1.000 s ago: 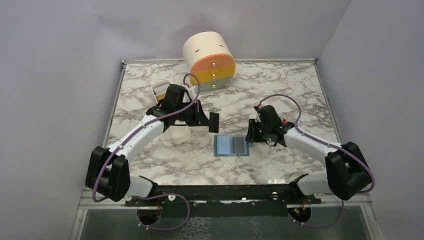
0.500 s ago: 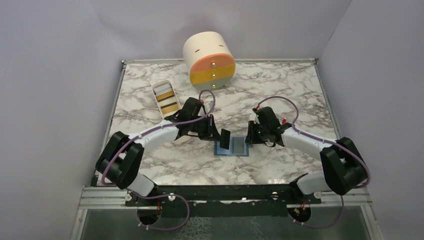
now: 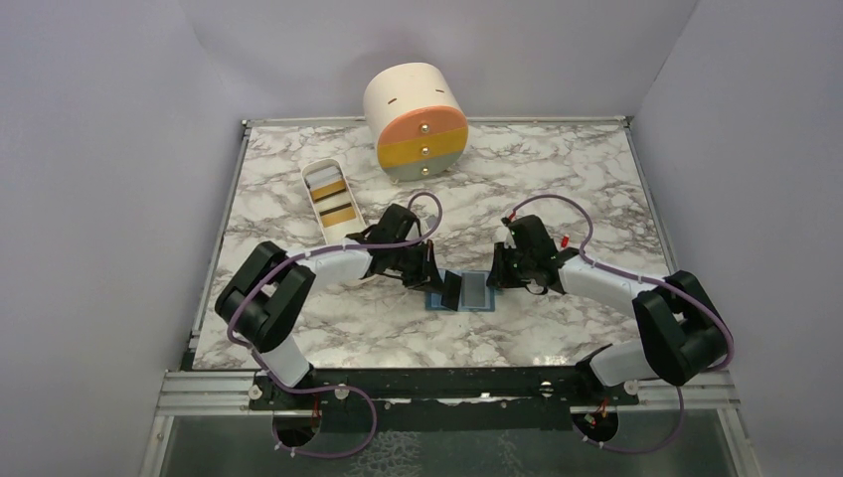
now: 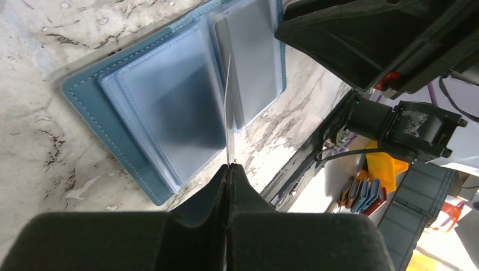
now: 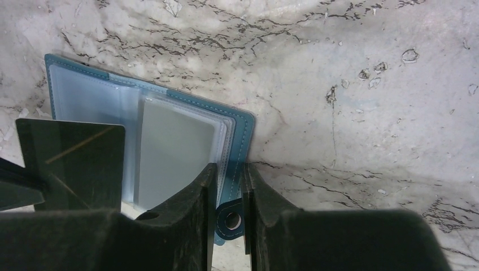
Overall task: Put the credit cards into the card holder
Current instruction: Insert the credit card into the card holder.
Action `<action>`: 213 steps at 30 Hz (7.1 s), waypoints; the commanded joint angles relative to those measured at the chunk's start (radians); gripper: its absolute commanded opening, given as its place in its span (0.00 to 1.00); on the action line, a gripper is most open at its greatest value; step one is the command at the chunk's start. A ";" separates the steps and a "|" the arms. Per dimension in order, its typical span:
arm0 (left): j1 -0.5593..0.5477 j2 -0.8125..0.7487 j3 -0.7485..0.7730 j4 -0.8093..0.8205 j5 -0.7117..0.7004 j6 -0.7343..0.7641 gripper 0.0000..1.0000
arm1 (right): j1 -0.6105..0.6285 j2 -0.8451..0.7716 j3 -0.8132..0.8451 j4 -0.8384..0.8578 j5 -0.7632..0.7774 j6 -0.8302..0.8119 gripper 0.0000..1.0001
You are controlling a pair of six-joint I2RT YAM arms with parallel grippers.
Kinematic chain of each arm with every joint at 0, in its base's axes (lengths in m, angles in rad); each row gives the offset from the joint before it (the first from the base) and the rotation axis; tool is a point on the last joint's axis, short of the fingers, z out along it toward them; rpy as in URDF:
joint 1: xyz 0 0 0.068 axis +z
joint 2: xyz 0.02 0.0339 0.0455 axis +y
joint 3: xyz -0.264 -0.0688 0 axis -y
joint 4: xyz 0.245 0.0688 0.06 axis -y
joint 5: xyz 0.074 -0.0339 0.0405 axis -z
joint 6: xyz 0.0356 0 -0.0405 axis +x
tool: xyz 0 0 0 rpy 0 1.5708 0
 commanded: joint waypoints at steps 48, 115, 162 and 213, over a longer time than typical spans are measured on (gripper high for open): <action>-0.010 0.027 0.037 0.022 0.005 -0.012 0.00 | 0.006 0.005 -0.036 0.018 -0.001 0.008 0.21; -0.027 0.065 -0.161 0.315 -0.169 -0.198 0.00 | 0.006 -0.047 -0.106 0.029 -0.035 0.118 0.21; -0.080 0.039 -0.183 0.334 -0.266 -0.107 0.00 | 0.006 -0.116 -0.126 -0.010 -0.131 0.127 0.33; -0.131 0.012 -0.258 0.468 -0.321 -0.259 0.00 | 0.005 -0.196 -0.168 -0.004 -0.023 0.236 0.16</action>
